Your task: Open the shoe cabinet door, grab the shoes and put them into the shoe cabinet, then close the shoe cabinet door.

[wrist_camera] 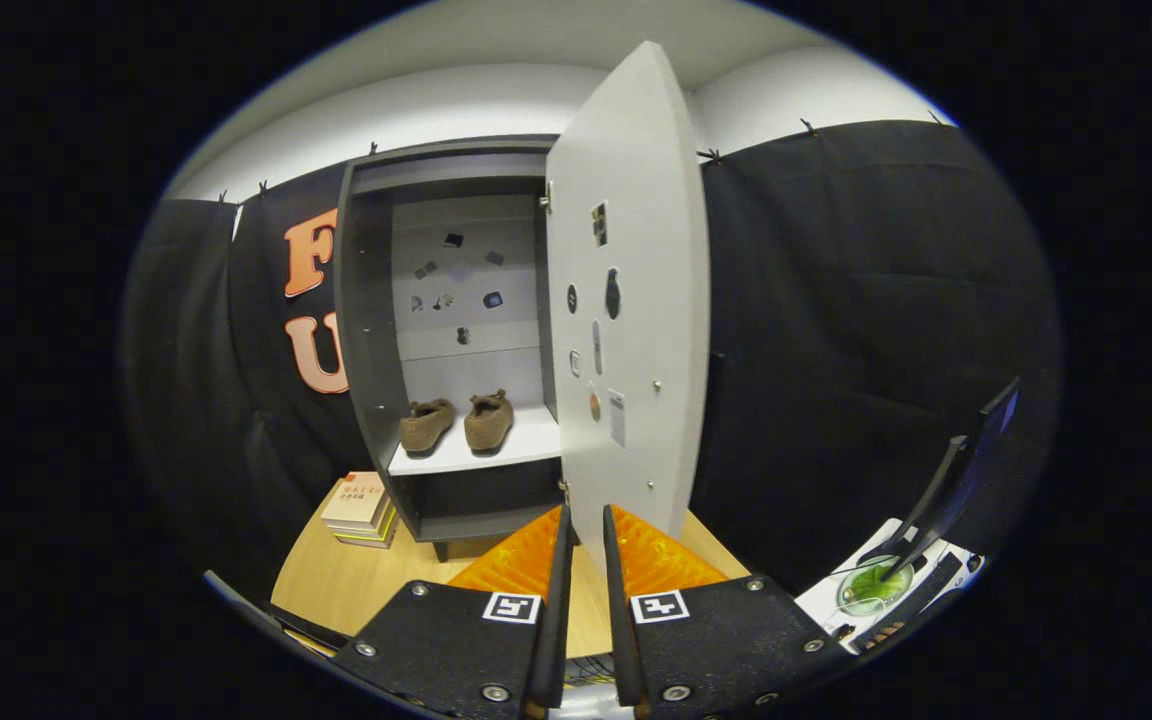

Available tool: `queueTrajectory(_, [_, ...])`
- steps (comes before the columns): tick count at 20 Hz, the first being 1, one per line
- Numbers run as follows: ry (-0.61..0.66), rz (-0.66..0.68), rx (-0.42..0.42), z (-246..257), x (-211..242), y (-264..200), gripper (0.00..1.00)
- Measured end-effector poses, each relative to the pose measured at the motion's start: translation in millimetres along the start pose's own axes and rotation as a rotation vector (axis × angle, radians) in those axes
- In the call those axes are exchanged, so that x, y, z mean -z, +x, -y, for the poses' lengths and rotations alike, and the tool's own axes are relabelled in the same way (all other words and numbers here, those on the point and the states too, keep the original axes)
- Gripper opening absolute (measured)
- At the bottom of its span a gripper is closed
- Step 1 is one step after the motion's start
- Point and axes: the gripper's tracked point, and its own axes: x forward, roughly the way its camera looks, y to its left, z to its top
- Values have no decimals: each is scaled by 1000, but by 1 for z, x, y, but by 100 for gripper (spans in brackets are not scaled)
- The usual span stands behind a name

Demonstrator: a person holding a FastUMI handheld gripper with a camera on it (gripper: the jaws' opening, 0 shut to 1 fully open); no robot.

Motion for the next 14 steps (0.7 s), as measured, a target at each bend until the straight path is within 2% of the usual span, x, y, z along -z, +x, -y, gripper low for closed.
queueTrajectory(4, [24, -6, 32, 43, 4, 3, 20])
queueTrajectory(8, [31, -11, 17, 69, 9, 17, 21])
queueTrajectory(14, [43, -35, -43, 83, 26, 63, 33])
